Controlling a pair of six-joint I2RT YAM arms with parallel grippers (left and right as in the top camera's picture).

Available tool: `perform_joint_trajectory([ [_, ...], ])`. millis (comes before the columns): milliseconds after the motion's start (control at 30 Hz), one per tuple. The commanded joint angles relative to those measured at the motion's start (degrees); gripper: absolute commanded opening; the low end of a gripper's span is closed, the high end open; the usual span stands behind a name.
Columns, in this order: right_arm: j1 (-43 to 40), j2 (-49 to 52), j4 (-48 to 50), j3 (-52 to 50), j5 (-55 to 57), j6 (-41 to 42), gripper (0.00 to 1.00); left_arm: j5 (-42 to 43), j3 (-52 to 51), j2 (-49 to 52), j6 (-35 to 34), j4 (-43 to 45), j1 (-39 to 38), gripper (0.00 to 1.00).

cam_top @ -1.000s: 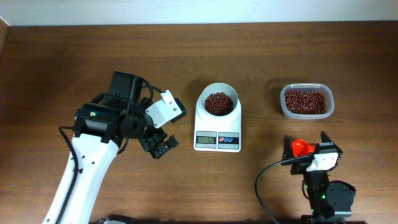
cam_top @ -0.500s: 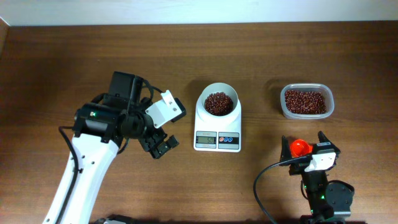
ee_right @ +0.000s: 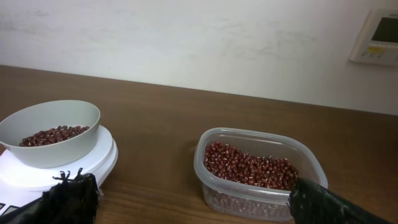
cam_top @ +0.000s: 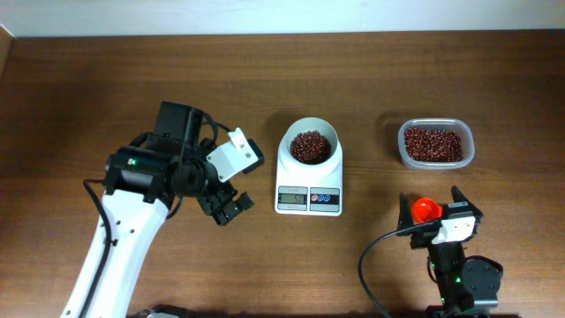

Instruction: Scoop and weigh 50g on scale

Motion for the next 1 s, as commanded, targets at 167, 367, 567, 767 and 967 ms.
perform_joint_trajectory([
  [167,1.9,-0.6,-0.5,-0.3,0.5,0.5,0.99,0.8,-0.1,-1.0,0.5,0.1,0.2,0.99],
  [367,1.5,-0.6,-0.5,-0.3,0.5,0.5,0.99,0.9,-0.1,-1.0,0.5,0.1,0.2,0.99],
  [567,1.5,-0.6,-0.4,-0.3,0.5,0.5,0.99,0.8,-0.1,-1.0,0.5,0.1,0.2,0.99],
  [767,1.5,-0.6,-0.3,-0.3,0.5,0.5,0.99,0.8,-0.1,-1.0,0.5,0.1,0.2,0.99],
  [967,1.5,-0.6,-0.4,-0.3,0.5,0.5,0.99,0.8,-0.1,-1.0,0.5,0.1,0.2,0.99],
])
